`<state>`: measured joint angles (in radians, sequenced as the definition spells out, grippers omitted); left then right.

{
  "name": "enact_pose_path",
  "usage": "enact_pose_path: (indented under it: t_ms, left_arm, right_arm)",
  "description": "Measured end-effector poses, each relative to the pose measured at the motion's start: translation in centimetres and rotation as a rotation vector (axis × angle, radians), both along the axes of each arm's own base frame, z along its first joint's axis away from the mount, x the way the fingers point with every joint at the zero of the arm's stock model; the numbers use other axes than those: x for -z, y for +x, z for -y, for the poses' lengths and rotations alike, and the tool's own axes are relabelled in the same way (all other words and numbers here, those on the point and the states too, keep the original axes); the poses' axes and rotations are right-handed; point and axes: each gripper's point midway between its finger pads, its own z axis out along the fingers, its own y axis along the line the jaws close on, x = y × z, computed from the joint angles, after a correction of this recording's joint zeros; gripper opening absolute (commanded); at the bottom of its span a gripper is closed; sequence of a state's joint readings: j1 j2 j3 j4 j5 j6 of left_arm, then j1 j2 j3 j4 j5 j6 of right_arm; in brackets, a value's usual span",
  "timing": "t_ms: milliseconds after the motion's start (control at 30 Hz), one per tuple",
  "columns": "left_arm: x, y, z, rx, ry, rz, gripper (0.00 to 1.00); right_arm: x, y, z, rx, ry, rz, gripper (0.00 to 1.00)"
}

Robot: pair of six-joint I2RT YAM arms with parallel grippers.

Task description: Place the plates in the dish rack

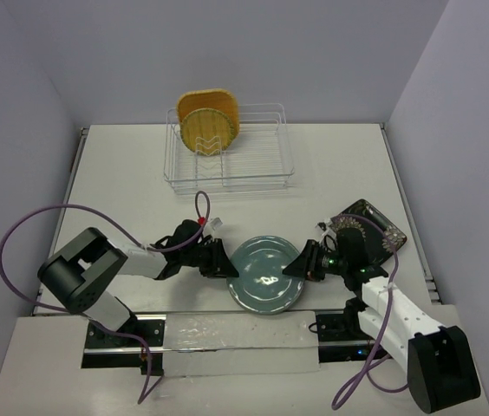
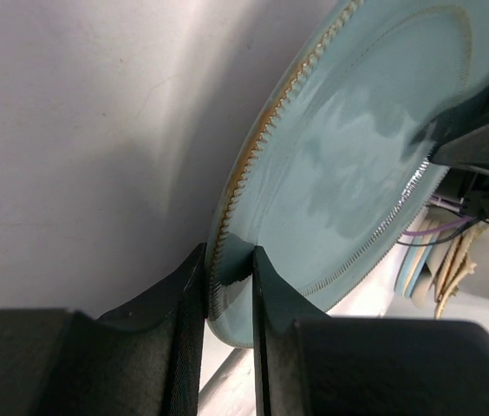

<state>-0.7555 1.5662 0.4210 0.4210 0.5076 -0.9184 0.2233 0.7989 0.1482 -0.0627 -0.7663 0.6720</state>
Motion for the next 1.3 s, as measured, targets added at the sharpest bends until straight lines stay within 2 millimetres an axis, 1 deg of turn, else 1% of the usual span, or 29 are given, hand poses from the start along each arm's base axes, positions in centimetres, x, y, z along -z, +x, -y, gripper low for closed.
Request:
enact_pose_path:
  t_ms: [33,67,100,133,167,200,300,333,433,500,567,700,833,933,1033,1100,1167,1300]
  left_arm:
    - [0.0,0.1,-0.1,-0.003,0.004,0.007,0.03]
    - [-0.1,0.2,-0.1,-0.006,0.006,0.013,0.04]
    - [-0.1,0.3,-0.1,-0.008,0.007,0.018,0.06]
    - [-0.1,0.3,-0.2,-0.010,0.010,0.025,0.10]
    - [-0.2,0.5,-0.2,-0.015,0.011,0.029,0.15]
    - [-0.2,0.6,-0.3,-0.020,0.015,0.033,0.20]
    - [-0.6,1.1,-0.4,-0.037,0.016,0.055,0.61]
    - [-0.8,1.3,-0.5,-0.046,0.018,0.069,0.71]
    - [-1.9,2.1,-0.5,-0.074,0.023,0.136,0.90]
    - [-3.6,3.1,-0.7,-0.110,0.016,0.208,0.96]
    - [-5.8,4.4,-0.9,-0.158,0.000,0.293,0.99]
    - [-11.0,7.0,-2.0,-0.284,-0.034,0.466,0.99]
    - [-15.9,10.0,-4.7,-0.480,0.001,0.602,0.99]
    - [-18.7,11.7,-7.2,-0.632,0.047,0.653,0.99]
    - [-20.0,12.9,-10.3,-0.779,0.118,0.674,0.99]
    - [-20.2,13.4,-12.5,-0.869,0.167,0.675,0.99]
    - [-20.3,13.7,-14.7,-0.956,0.210,0.674,0.99]
    - [-20.1,14.0,-17.8,-1.075,0.277,0.667,0.99]
  right_arm:
    - [0.0,0.1,0.0,0.001,-0.006,0.001,0.31]
    - [0.1,0.2,0.1,0.001,-0.012,0.005,0.22]
    - [0.1,0.3,0.1,0.002,-0.019,0.008,0.20]
    - [0.1,0.5,0.1,0.004,-0.028,0.015,0.03]
    - [0.0,0.6,0.1,0.004,-0.031,0.023,0.00]
    - [-0.1,0.7,0.1,-0.002,-0.035,0.039,0.00]
    - [-0.8,1.0,0.0,-0.012,-0.037,0.071,0.00]
    - [-1.1,1.1,-0.1,-0.013,-0.034,0.083,0.00]
    - [-2.8,1.4,-0.6,-0.030,-0.011,0.143,0.00]
    - [-4.4,1.8,-0.8,-0.034,0.007,0.207,0.00]
    - [-5.9,2.2,-0.9,-0.030,0.023,0.258,0.00]
    - [-8.4,3.0,-1.1,-0.021,0.039,0.336,0.00]
    - [-11.1,4.2,-1.0,0.005,0.037,0.408,0.00]
    - [-13.9,5.5,-0.8,0.042,0.027,0.482,0.00]
    - [-17.6,7.2,-0.6,0.086,0.017,0.568,0.00]
    - [-20.1,8.4,-0.5,0.111,0.012,0.624,0.00]
    - [-22.9,10.0,-0.5,0.132,0.004,0.685,0.00]
    - [-26.3,13.3,-0.9,0.133,-0.031,0.779,0.00]
